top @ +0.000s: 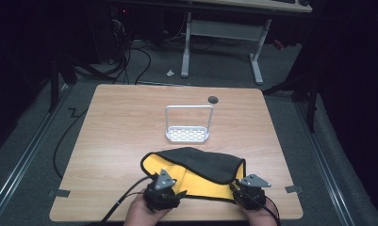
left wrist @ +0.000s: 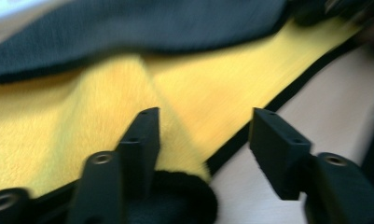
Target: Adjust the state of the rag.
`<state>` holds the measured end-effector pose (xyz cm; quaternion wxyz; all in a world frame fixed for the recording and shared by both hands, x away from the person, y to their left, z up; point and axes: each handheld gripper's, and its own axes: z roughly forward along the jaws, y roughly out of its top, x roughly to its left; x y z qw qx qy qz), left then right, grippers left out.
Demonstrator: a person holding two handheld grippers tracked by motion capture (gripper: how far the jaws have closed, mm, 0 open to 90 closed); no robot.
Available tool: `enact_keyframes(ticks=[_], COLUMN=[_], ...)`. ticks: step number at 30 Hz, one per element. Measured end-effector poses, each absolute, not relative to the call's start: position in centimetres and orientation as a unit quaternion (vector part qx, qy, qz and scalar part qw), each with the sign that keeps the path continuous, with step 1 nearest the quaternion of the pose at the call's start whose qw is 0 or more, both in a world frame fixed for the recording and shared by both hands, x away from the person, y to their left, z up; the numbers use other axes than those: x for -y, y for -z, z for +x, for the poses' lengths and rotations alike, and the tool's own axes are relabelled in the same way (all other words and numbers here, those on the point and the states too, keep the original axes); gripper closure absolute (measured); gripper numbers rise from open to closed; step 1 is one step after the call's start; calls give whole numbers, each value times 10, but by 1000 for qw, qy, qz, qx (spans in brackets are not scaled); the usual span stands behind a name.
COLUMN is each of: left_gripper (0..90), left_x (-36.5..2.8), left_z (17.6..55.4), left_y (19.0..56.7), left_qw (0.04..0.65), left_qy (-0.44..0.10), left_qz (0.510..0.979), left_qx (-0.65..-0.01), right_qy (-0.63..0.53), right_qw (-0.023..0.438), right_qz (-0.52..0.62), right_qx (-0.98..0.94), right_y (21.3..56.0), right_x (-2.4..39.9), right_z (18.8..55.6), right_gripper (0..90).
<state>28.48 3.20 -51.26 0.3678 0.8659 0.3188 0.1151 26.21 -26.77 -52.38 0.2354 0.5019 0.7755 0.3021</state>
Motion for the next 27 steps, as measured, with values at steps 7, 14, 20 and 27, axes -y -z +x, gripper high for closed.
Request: enact_keyframes(ticks=[7, 14, 20, 27], left_gripper=[814, 836, 730, 636], left_x=[-62, -109, -141, -127], left_z=[307, 346, 363, 323], left_y=[509, 502, 518, 514], left_qw=[372, 373, 343, 367], left_qy=[-156, -169, -146, -127], left_qz=[845, 814, 812, 827], left_qx=[-353, -412, -449, -407], right_qy=[-304, -305, -307, -300], right_qw=[233, 228, 213, 215], right_qz=[501, 501, 499, 501], right_qx=[-776, -777, -782, -783], right_y=[524, 523, 522, 521], right_x=[269, 269, 268, 265], right_z=[262, 262, 254, 251], right_gripper=[697, 709, 713, 716])
